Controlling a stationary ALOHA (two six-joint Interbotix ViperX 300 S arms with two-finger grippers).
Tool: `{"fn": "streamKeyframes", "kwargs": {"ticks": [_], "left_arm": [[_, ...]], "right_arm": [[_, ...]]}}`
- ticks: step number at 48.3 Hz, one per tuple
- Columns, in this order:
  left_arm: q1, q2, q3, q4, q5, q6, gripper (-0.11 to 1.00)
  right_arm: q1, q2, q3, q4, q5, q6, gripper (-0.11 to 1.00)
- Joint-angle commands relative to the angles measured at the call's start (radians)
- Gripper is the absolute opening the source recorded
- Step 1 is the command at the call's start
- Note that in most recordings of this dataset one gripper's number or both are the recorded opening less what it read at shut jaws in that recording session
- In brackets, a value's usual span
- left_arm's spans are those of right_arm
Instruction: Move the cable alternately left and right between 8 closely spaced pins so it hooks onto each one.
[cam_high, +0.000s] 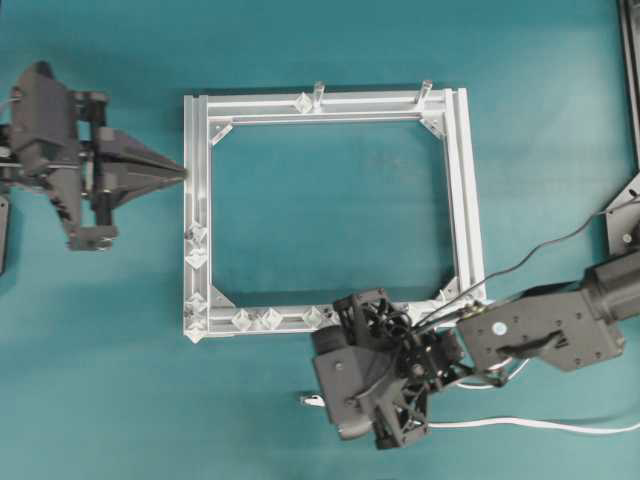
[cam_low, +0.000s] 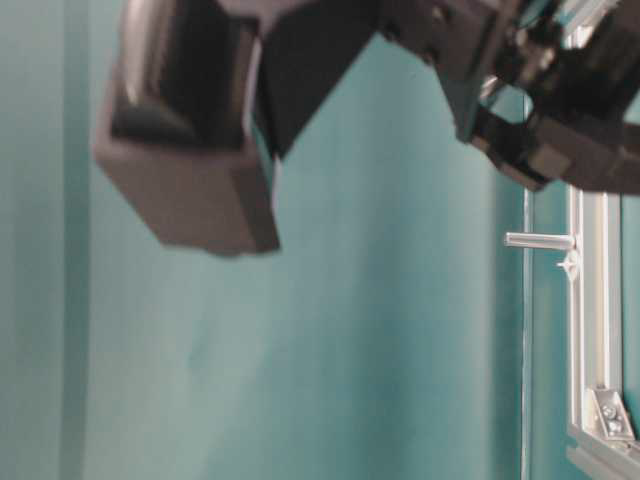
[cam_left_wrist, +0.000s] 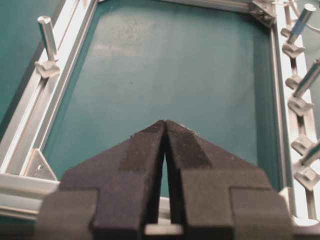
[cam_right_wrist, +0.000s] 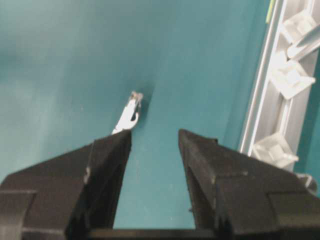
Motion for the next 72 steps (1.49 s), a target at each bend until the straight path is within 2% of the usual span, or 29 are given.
{"fn": "streamKeyframes", "kwargs": {"ticks": [1,11,20,28,32,72], "left_arm": [[-0.005,-0.063,0.021,0.003,0.011,-0.008,0.00],[-0.005,-0.284,0.120,0.003,0.092,-0.008,0.00],[-0.005,-0.529,0.209,0.003,0.186,-0.008,0.00],[-0.005,-0.752,0.262,0.003,0.337,-0.009,0.00],[-0.005,-0.813,0.268,0.003,0.399,-0.009,0.00],[-0.005,-0.761,0.268,0.003,0.377,-0.011,0.00]], "right_arm": [[0.011,-0.003,-0.048,0.000,0.017,0.003,0.47],[0.018,0.035,-0.095,0.005,0.044,0.023,0.48],[0.028,0.063,-0.129,0.003,0.092,0.078,0.48],[0.028,0.083,-0.133,0.005,0.104,0.101,0.48],[0.028,0.091,-0.135,0.005,0.103,0.106,0.48],[0.044,0.179,-0.167,0.006,0.101,0.130,0.45]]}}
